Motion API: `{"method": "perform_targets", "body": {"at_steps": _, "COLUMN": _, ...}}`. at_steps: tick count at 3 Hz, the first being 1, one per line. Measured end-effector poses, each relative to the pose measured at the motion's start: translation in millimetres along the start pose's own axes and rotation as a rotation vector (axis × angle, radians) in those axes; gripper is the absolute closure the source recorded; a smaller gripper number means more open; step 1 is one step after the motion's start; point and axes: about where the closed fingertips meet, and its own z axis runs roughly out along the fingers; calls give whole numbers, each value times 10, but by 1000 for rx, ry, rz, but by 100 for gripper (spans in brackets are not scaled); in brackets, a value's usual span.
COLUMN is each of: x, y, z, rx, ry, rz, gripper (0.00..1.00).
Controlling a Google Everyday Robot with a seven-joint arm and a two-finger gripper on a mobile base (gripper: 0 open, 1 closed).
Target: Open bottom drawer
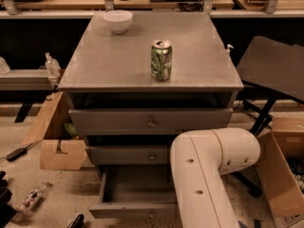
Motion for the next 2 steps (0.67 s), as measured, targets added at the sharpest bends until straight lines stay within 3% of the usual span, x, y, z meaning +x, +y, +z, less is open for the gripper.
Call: {"method": "perform_targets", "body": {"at_steps": 2, "x": -4, "y": 22, "z": 20, "rx": -5, "ry": 0, "rz": 0, "gripper": 4}}
